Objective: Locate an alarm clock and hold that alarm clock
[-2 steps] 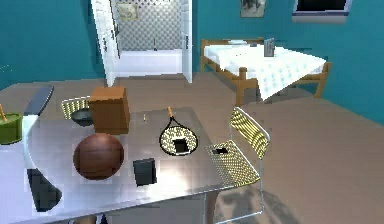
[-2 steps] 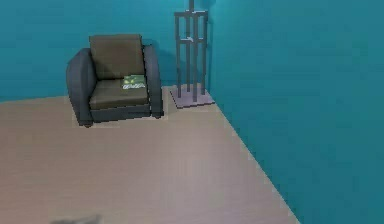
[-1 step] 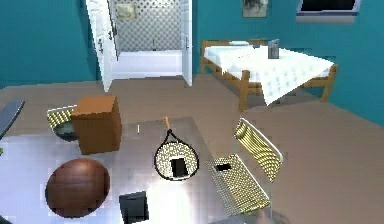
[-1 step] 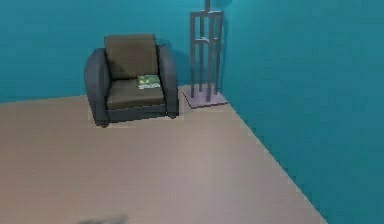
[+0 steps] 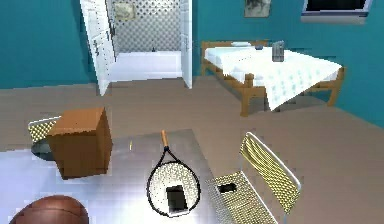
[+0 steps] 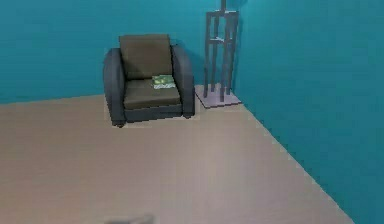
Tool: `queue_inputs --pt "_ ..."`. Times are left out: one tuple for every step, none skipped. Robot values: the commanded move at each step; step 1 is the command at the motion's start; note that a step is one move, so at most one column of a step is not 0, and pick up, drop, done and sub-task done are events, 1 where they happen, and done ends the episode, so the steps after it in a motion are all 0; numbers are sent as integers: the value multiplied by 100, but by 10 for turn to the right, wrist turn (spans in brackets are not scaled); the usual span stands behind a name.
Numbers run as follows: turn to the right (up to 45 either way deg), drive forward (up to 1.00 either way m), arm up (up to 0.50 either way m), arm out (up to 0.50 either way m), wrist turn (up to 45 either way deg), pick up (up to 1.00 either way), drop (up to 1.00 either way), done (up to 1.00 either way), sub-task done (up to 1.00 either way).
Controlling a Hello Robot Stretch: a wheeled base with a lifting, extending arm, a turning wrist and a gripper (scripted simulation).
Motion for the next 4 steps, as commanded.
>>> queue_inputs --pt "450 0 0 0 0 0 0 0 0" --pt "450 0 0 0 0 0 0 0 0" --pt "450 0 0 0 0 0 0 0 0" --pt "90 0 0 0 0 0 0 0 0"
